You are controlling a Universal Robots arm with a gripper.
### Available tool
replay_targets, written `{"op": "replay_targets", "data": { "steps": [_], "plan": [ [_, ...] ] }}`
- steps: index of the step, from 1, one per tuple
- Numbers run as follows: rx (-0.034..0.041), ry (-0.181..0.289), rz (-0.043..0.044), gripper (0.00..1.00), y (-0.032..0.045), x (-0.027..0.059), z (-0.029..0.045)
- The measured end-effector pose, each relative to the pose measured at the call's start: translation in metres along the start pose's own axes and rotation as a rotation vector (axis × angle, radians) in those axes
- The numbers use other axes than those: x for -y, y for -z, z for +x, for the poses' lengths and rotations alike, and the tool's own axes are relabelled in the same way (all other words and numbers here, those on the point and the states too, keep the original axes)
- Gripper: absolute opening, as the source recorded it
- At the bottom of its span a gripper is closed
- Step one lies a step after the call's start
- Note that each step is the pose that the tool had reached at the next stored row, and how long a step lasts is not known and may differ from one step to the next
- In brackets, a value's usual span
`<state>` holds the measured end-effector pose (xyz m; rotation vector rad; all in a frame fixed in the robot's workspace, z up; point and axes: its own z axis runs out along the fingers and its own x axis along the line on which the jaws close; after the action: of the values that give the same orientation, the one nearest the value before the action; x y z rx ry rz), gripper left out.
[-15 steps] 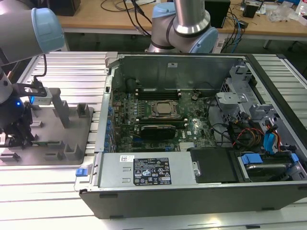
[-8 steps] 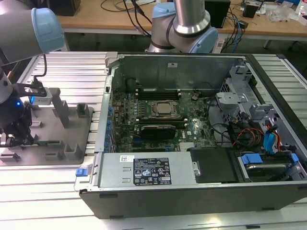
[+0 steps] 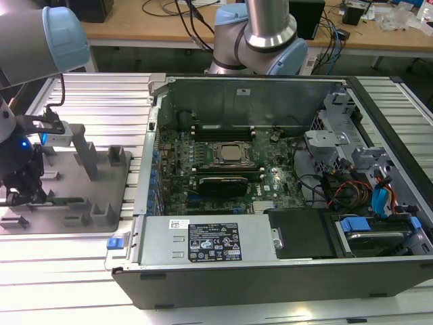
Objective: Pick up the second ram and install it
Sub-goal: 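Pick up the second ram and move it above second insertion slot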
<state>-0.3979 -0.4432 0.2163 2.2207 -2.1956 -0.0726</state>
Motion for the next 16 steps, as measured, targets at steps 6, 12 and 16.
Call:
{"op": "replay_targets", "data": {
  "steps": [6, 12, 16],
  "plan": [
    [-0.0019, 0.000, 0.0000, 0.09, 0.0167, -0.0008, -0.0005],
    [-0.0020, 0.000, 0.0009, 0.09, 0.0365, -0.0016, -0.0031],
    [-0.0021, 0.000, 0.0023, 0.09, 0.0431, -0.0019, -0.0047]
  ]
}}
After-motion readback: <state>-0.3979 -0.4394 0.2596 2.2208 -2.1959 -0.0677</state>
